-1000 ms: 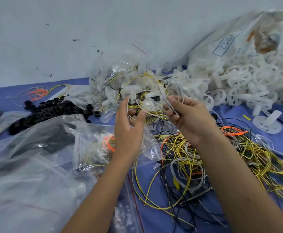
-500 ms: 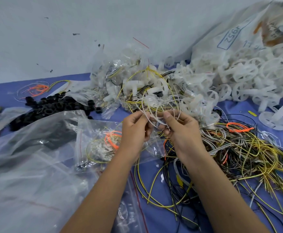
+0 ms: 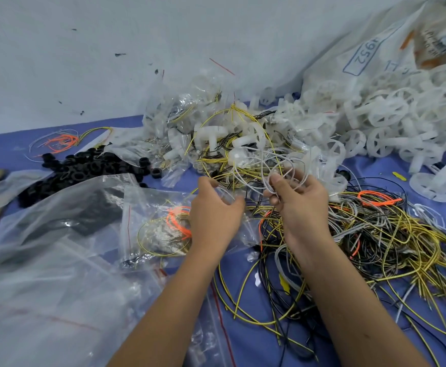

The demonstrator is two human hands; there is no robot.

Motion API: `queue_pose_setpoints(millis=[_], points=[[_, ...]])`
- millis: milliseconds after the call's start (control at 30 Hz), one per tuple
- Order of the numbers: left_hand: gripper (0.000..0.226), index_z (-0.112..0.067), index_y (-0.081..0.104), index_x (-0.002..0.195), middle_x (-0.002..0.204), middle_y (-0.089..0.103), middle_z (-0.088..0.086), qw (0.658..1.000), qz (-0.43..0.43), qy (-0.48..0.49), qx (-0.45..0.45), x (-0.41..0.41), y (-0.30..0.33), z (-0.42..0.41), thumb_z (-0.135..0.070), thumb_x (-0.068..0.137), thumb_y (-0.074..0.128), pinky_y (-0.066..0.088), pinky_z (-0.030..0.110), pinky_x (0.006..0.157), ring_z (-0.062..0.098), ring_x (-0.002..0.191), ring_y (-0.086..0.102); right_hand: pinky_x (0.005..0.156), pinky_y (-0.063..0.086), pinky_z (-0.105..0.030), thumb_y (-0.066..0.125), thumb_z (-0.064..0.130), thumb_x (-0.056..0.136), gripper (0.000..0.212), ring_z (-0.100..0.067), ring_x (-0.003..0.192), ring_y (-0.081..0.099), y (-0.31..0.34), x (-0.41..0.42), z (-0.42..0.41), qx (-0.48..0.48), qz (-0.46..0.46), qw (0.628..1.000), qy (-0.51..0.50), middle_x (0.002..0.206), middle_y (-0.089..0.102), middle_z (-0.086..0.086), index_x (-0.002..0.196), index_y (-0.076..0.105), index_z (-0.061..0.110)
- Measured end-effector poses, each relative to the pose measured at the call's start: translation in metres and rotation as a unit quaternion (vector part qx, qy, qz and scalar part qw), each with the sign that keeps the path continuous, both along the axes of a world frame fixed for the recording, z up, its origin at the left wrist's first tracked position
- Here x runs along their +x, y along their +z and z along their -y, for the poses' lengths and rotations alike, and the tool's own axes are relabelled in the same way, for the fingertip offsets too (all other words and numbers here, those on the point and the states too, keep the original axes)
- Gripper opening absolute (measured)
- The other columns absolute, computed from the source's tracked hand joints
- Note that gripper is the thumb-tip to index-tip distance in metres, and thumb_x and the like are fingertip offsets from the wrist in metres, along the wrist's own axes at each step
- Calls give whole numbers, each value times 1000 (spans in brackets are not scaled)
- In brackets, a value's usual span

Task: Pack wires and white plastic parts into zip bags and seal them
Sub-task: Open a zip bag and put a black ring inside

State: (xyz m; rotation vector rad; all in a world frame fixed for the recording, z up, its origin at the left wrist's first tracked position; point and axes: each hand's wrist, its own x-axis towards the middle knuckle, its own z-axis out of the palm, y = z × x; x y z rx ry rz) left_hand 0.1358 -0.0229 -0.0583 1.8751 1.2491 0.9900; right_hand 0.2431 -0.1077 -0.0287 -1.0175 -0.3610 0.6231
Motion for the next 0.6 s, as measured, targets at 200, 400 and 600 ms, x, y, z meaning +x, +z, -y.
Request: queue_pose_setpoints(millis=[200, 400, 600], points=[[26, -25, 51, 101, 67, 61, -7, 986, 146, 60, -51, -2, 3, -2, -13, 85, 68, 40, 22, 52, 4, 55, 55, 51, 46, -17, 61, 0, 97, 5, -13, 57, 60, -1, 2, 4, -14, 1, 998, 67, 80, 69, -15, 95, 66, 1], [16, -25, 57, 87, 75, 62, -10, 968, 233, 93, 1, -2, 9, -1, -11, 87, 66, 43, 12, 51, -3, 61, 57, 48, 46, -21, 65, -1, 94, 6, -16, 56, 61, -3, 1, 6, -97, 111, 987, 69, 73, 71, -12, 91, 70, 0], [16, -22, 57, 80, 66, 58, -12, 954, 267, 95, 99, -6, 14, 2, -9, 85, 65, 42, 14, 57, 4, 59, 53, 45, 48, -20, 66, 1, 94, 15, -18, 52, 68, -6, 3, 6, -192, 258, 946, 37, 69, 74, -7, 81, 72, 7]])
